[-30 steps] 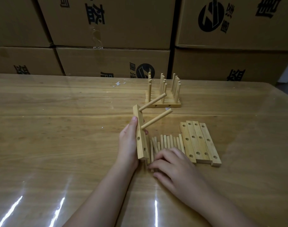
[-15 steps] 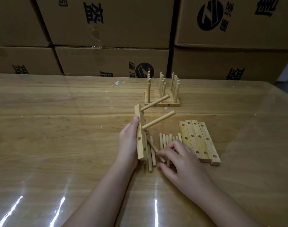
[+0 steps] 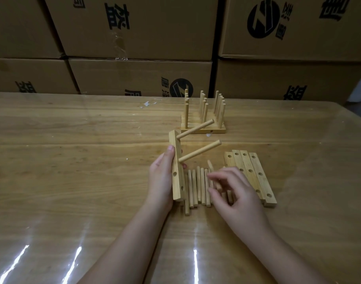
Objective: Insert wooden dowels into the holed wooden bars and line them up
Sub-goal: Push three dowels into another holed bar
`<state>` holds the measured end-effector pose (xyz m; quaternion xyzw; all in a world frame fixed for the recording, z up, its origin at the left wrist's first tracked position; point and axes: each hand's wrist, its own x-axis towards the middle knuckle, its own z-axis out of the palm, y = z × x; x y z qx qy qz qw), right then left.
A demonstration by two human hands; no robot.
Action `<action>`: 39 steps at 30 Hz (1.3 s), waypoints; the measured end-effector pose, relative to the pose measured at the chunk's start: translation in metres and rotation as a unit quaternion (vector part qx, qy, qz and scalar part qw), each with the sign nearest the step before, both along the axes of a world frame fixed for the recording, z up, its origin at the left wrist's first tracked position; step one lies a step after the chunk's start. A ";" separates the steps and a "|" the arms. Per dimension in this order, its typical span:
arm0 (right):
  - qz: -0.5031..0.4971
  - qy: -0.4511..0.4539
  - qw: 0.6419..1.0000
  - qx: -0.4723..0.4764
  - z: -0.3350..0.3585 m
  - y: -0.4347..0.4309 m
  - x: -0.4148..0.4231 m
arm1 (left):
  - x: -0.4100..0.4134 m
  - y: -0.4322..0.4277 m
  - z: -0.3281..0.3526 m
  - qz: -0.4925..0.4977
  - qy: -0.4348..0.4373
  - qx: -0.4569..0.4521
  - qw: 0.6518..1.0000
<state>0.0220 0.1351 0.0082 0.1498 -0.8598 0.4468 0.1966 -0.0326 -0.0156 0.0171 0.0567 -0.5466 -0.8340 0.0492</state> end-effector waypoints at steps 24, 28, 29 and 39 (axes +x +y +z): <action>-0.058 0.091 0.993 0.046 -0.001 0.007 -0.008 | -0.001 0.002 0.000 0.018 0.003 -0.047 0.999; -0.036 0.099 0.992 0.073 -0.002 0.005 -0.008 | -0.003 0.002 -0.002 0.021 0.009 -0.056 0.998; -0.035 0.102 0.991 0.076 -0.002 0.006 -0.009 | -0.003 0.002 -0.002 0.022 0.011 -0.059 0.998; -0.027 0.111 0.989 0.095 0.000 0.005 -0.009 | -0.005 0.001 -0.005 0.017 0.017 -0.049 0.999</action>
